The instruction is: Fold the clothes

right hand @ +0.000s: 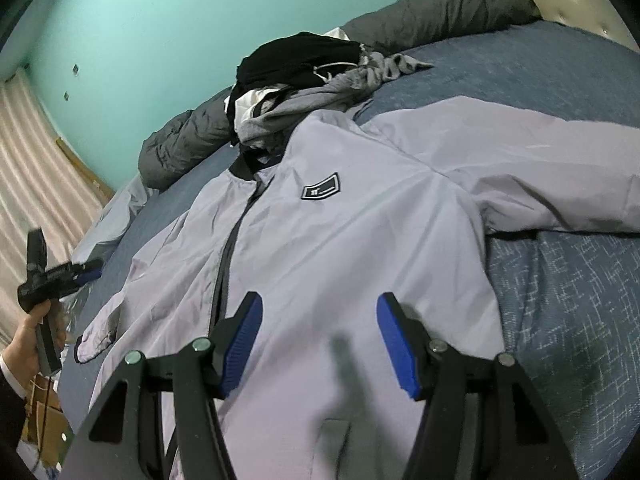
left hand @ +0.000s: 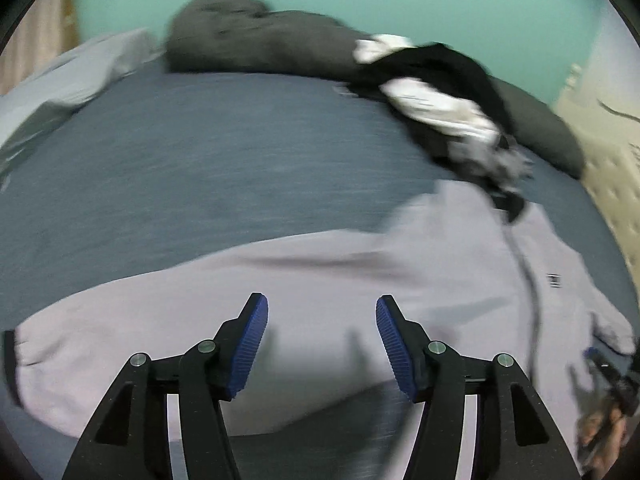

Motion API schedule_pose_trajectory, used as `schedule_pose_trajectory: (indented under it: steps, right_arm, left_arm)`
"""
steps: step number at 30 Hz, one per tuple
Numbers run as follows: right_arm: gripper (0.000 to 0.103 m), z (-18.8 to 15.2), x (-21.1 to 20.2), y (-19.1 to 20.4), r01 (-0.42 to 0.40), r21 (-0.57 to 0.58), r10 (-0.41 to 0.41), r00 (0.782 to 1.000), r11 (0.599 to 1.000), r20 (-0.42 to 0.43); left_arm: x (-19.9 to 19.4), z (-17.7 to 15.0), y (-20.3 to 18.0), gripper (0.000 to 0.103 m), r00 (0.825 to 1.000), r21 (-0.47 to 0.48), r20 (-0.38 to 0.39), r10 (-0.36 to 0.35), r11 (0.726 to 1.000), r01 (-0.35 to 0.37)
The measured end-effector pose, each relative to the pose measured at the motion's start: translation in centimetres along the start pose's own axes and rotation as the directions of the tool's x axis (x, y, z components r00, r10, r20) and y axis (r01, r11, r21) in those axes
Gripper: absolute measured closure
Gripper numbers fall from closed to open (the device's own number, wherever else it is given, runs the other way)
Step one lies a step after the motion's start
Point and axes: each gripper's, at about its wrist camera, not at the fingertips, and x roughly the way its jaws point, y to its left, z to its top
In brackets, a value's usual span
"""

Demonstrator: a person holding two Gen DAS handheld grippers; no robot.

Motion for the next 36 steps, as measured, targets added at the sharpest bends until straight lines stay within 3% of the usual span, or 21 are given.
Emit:
schedule_pose_trajectory:
  steps: [3,11,18,22,29,32,34,36]
  right_arm:
    - [0.042,-0.2,0.3,0.4,0.005,-0.015,-0.005,1.000,1.000,-0.004]
    - [0.042,-0.5,1.1,0.9,0.024,-0.045,-0.025,0.999,0.999,-0.021]
    - [0.042,-0.8,1.7,1.2,0.033,-0.059,-0.035,0.999,0.998,-0.039]
    - [0.042,-0.8,1.8,1.1,0.035,-0.055,-0.038,0.998,0.998,-0.041]
    - [0.042,-1.0,2.2,1.6,0.046,-0.080,-0.051,0.997,0.996,-0.051]
    - [0.042,-1.1,2.3,1.8,0.050,-0.094,-0.055,0.997,0.994,-0.053]
    - [0.042,-1.2,2.3,1.7,0.053,-0.094,-0.058,0.997,0.994,-0.054]
    - [0.042,-1.2,2.4,1.7,0.057,-0.095,-0.062,0.997,0.994,-0.055]
  left_arm:
    - [-0.2,-0.7,6.1,0.042,0.995,-0.065,-0.025,0.095,0.993,-0.096]
    - [-0.7,-2.8,15.3,0.042,0.967,-0.146,-0.049,0.252,0.956,-0.256]
    - [-1.8,-4.4,21.9,0.042,0.913,-0.232,-0.059,0.405,0.883,-0.407]
    - [-2.3,-5.2,24.4,0.042,0.897,-0.252,-0.073,0.435,0.863,-0.439]
    - [-1.6,-6.0,26.1,0.042,0.922,-0.274,-0.083,0.378,0.881,-0.386]
    - [-1.1,-6.0,26.2,0.042,0.944,-0.274,-0.088,0.317,0.904,-0.329]
    - [-1.2,-6.1,25.9,0.054,0.945,-0.257,-0.079,0.317,0.910,-0.326]
    - [-1.7,-5.9,25.7,0.073,0.945,-0.245,-0.061,0.322,0.913,-0.327]
